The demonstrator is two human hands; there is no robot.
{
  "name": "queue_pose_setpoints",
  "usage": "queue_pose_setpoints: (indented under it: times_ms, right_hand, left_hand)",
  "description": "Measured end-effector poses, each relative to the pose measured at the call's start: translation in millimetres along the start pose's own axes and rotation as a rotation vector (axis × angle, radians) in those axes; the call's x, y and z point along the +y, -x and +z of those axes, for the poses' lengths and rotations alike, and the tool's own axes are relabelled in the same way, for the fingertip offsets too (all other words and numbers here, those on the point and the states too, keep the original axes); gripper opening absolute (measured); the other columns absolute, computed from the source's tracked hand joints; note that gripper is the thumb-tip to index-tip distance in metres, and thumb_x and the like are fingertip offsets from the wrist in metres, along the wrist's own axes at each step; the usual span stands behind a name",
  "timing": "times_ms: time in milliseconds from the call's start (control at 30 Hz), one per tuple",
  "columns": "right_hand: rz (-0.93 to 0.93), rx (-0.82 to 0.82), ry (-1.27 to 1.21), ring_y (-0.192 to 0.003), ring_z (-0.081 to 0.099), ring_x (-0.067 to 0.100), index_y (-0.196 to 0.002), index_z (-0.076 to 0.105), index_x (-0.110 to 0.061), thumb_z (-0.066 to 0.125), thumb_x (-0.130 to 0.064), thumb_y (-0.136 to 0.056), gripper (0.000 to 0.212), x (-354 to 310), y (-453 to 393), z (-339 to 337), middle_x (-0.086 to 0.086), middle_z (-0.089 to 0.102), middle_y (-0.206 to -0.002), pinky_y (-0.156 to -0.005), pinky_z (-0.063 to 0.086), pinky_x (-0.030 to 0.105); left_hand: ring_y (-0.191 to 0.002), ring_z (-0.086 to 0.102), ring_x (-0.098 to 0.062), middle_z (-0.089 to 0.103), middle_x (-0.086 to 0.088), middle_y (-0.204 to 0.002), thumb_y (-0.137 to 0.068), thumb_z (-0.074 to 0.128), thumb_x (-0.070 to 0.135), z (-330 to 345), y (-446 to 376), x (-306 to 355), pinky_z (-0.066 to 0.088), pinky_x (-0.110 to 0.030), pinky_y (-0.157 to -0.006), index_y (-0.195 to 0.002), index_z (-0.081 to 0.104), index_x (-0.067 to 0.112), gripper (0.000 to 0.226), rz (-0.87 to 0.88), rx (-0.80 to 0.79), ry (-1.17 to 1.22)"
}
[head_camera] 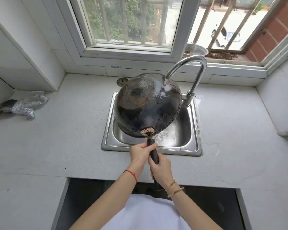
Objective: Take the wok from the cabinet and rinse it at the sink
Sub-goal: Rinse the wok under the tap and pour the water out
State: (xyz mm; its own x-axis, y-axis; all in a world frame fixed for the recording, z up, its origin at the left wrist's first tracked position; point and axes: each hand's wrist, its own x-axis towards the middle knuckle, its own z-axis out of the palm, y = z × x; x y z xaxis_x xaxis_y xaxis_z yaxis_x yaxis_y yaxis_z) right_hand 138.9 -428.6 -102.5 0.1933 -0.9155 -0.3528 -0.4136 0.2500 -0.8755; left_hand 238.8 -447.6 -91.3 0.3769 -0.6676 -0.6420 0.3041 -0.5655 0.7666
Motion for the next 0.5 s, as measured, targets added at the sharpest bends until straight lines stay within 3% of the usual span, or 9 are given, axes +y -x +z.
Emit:
queue_pose_setpoints:
  times_ms: [133, 300, 500]
  right_hand:
    - [0.011, 0.018, 0.02, -0.041, 0.056, 0.014, -0.085, 0.062, -0.009, 0.058, -0.019, -0.097, 0.016, 9, 7, -5, 0.012, 0.06, -0.059, -0.041, 0.052, 0.031]
    - [-0.004, 0.033, 0.018, -0.045, 0.057, 0.011, -0.089, 0.061, -0.017, 0.058, -0.02, -0.098, 0.009, 14, 16, -8, 0.012, 0.063, -0.064, -0.044, 0.052, 0.023]
    - [0.009, 0.041, 0.023, -0.043, 0.058, 0.013, -0.088, 0.06, -0.019, 0.058, -0.022, -0.098, 0.01, 21, 21, -10, 0.017, 0.064, -0.066, -0.042, 0.053, 0.027]
  left_hand:
    - [-0.089, 0.074, -0.02, 0.078, -0.001, -0.083, -0.072, 0.086, 0.021, 5, 6, -8, 0.06, -0.032, -0.083, -0.089, 0.079, 0.016, 0.019, -0.015, -0.019, 0.012]
    - [-0.087, 0.071, -0.014, 0.076, 0.003, -0.083, -0.073, 0.086, 0.021, 9, 13, -15, 0.059, -0.032, -0.084, -0.096, 0.078, 0.012, 0.026, -0.015, -0.019, -0.007]
    - [-0.084, 0.07, -0.009, 0.075, 0.006, -0.081, -0.074, 0.084, 0.023, 11, 18, -21, 0.056, -0.024, -0.074, -0.097, 0.078, 0.013, 0.025, -0.005, -0.015, -0.033]
